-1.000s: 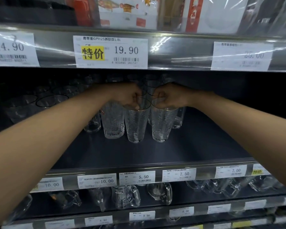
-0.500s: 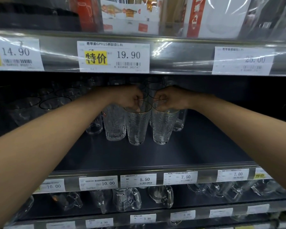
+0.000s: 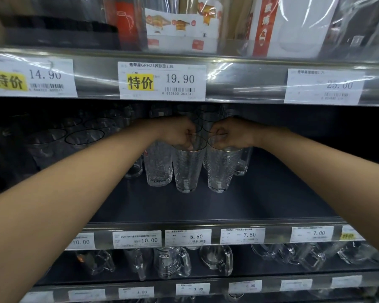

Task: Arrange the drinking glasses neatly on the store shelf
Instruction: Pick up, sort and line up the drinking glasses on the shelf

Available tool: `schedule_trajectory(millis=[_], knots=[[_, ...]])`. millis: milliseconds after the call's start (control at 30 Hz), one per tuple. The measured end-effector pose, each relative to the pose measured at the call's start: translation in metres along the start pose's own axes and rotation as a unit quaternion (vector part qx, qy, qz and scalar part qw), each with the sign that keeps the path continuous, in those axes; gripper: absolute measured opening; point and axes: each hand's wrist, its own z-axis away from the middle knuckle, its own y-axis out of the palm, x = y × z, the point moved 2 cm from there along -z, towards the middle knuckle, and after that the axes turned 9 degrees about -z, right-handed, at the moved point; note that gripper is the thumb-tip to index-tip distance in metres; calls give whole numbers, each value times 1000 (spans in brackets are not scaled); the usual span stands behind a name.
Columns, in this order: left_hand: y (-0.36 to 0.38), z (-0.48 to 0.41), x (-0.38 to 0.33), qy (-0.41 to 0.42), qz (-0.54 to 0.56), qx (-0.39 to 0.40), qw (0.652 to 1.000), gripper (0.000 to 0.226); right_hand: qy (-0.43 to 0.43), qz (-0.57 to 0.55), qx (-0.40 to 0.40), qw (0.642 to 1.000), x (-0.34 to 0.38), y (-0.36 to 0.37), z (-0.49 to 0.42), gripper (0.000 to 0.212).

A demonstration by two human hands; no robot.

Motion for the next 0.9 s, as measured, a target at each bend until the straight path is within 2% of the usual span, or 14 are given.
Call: schedule_trajectory(millis=[133,200,300,367,467,633,900], knots=[[-7,8,-3,-3,-11,-16,1000,22,25,40,9,999,6,-6,4,42],[-17,22,-3,-3,26,-49,998,26,24,53,-6,998,11,-10,8,41],[-32,54,8,-17,109,-109,988,28,-4,4,-48,999,29,-15,18,45],[-38,80,21,-42,124,-122,984,28,-24,-20,-54,998,46,-12,25,40],[-43,119,51,-94,88,-127,983,28,-52,-22,-58,997,76,-2,30,34],[-36,166,97,-144,17,-186,972,16,-80,-6,-72,994,115,25,22,34],[1,171,123,-163,-18,-125,979,57,-52,35,-47,997,136,53,-9,39]])
